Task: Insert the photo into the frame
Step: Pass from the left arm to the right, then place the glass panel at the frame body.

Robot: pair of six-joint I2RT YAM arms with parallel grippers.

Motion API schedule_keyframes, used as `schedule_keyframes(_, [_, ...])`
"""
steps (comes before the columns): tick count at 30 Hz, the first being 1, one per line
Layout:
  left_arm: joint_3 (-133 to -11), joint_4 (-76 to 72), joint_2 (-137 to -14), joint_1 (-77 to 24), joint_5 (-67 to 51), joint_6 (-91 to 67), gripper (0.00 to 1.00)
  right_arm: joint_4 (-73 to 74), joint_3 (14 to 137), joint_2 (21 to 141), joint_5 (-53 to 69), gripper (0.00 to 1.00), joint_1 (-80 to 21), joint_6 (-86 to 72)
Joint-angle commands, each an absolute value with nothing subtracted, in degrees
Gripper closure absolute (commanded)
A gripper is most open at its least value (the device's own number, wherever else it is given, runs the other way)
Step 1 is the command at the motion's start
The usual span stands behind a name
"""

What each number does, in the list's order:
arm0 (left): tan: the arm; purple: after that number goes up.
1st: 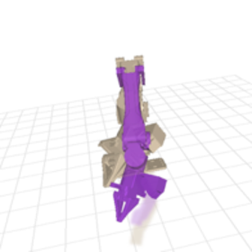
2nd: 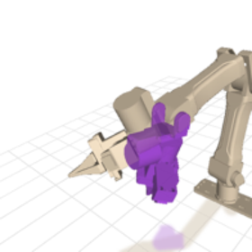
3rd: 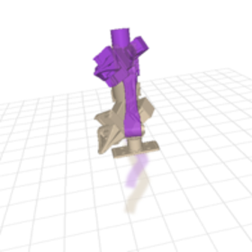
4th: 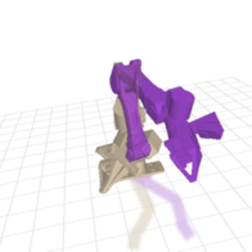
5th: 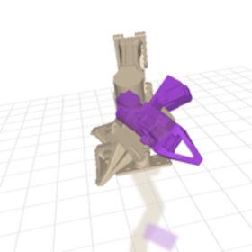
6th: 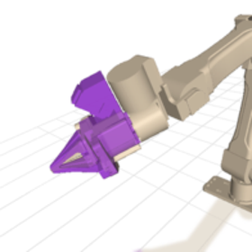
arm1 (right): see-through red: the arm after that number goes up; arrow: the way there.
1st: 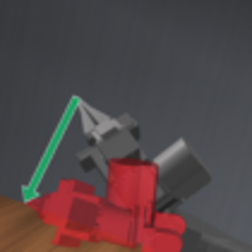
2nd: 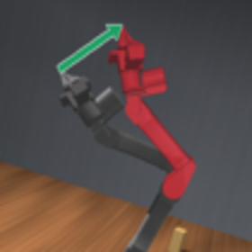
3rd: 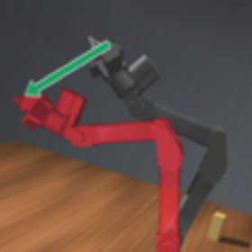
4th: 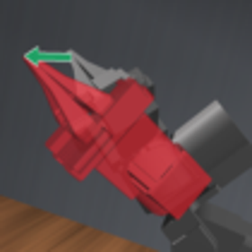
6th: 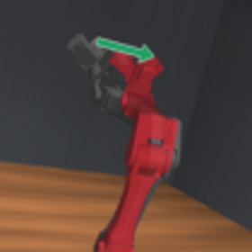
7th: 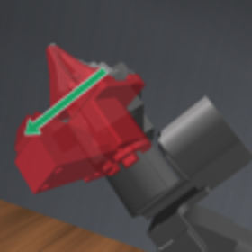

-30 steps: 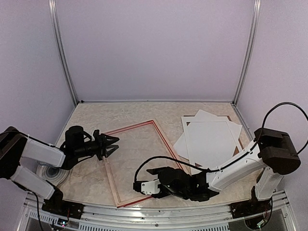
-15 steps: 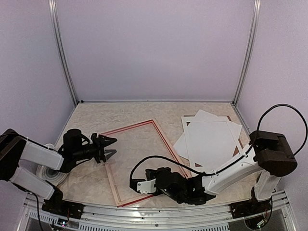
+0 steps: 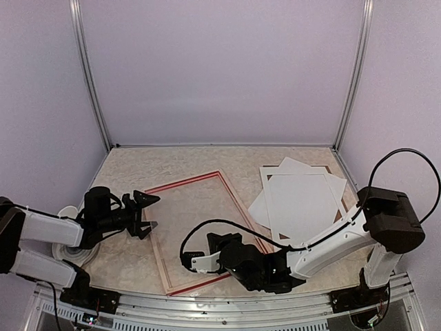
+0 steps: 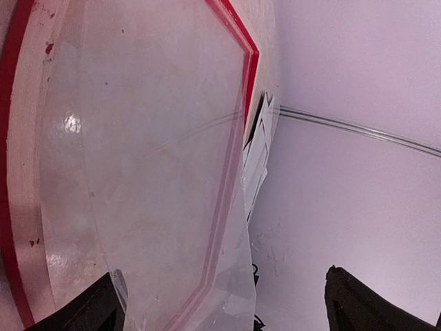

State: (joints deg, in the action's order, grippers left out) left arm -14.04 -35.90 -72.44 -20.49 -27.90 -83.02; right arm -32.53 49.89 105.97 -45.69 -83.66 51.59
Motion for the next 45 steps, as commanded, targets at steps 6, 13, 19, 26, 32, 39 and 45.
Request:
schedule_keyframes(6, [-14.14,-24.31,-66.06,-16.60,-26.34,-75.04,0.01,-47.95,49.35,107.96,-53.80,1.00,-84.31,72.06])
schedule_keyframes(13, [-14.05,-23.91,-66.82,-12.63,-29.21,-73.50,0.01,-58.28,50.05,107.93,-53.44,1.00,-84.33,84.05])
schedule_keyframes(19, [-15.95,-23.97,-71.15,-10.62,-29.51,-67.61,0.01,-67.99,52.00,110.47,-52.39,1.00,-82.50,93.58])
schedule_keyframes(26, [-15.73,-30.13,-76.59,-9.14,-31.36,-68.02,0.01,-69.32,55.93,109.92,-49.47,1.00,-79.67,97.70])
schedule_keyframes(32, [-15.60,-32.17,-73.70,-7.74,-31.00,-68.27,0.01,-70.33,59.50,109.73,-46.38,1.00,-78.30,100.50])
schedule_keyframes(39, [-16.60,-31.11,-68.85,-4.26,-30.35,-67.35,0.01,-68.91,62.14,110.11,-44.27,1.00,-77.15,100.08])
schedule_keyframes(45, [-15.88,-30.94,-66.69,-1.25,-30.82,-67.41,0.01,-63.70,59.92,112.45,-42.71,1.00,-75.07,93.85])
